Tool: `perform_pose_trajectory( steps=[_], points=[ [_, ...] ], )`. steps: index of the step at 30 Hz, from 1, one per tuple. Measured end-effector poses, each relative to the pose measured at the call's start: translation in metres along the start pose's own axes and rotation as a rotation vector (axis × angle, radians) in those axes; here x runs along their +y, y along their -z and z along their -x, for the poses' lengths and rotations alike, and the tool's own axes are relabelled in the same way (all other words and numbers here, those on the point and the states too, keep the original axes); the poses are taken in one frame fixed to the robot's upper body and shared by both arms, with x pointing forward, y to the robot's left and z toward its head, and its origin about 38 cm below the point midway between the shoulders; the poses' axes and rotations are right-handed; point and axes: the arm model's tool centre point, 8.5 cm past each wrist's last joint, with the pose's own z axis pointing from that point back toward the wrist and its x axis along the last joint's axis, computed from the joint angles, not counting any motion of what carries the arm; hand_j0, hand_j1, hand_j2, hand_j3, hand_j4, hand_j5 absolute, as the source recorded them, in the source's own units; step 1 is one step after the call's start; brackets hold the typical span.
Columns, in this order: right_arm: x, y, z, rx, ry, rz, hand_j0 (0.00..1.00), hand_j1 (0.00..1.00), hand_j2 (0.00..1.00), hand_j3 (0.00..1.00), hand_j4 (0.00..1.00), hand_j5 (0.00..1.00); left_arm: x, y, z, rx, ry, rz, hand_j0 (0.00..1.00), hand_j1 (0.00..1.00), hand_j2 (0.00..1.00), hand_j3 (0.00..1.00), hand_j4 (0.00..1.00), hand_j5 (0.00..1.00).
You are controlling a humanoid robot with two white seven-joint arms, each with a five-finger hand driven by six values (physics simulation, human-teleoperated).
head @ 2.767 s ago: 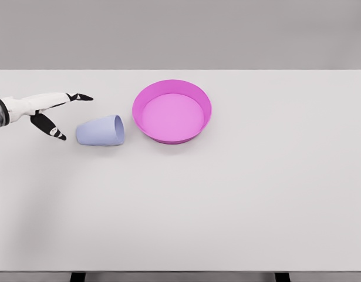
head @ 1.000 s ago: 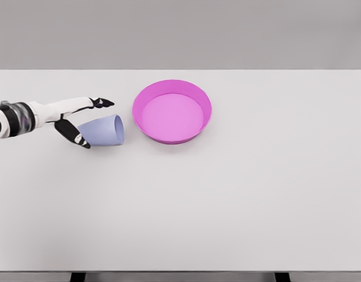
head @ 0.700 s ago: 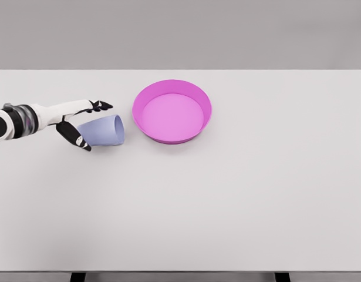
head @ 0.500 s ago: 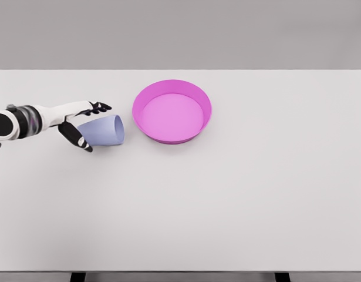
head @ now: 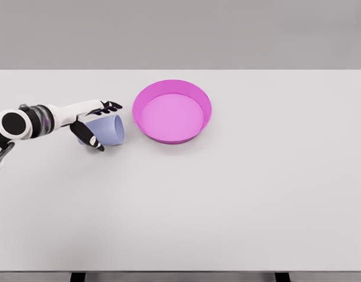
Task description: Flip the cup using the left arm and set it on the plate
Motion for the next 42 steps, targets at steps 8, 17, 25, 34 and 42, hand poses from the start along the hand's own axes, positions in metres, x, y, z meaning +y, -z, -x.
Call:
perform_pose_trajectory(
  steps=[8,17,25,34,42],
  points=[
    [0.0,0.0,0.001,0.002,0.0,0.0,1.0,1.0,1.0,1.0,1.0,1.0,-0.002,0.004,0.001,0.004,-0.009,0.004,1.0,1.0,1.0,1.0,1.0,1.0],
    [0.0,0.0,0.001,0.001,0.0,0.0,1.0,1.0,1.0,1.0,1.0,1.0,-0.004,0.011,0.002,0.005,-0.016,0.009,0.88,0.88,0.88,0.88,0.88,0.88],
    [0.0,0.0,0.001,0.001,0.0,0.0,1.0,1.0,1.0,1.0,1.0,1.0,-0.005,0.014,0.002,0.005,-0.017,0.01,0.79,0.79,0.79,0.79,0.79,0.79],
    [0.0,0.0,0.001,0.002,0.0,0.0,1.0,1.0,1.0,1.0,1.0,1.0,-0.006,0.014,0.001,-0.004,-0.021,0.01,0.76,0.76,0.76,0.76,0.76,0.76],
    [0.0,0.0,0.001,0.002,0.0,0.0,1.0,1.0,1.0,1.0,1.0,1.0,-0.001,0.01,-0.001,-0.04,-0.073,0.013,0.77,0.77,0.77,0.77,0.77,0.77]
  ],
)
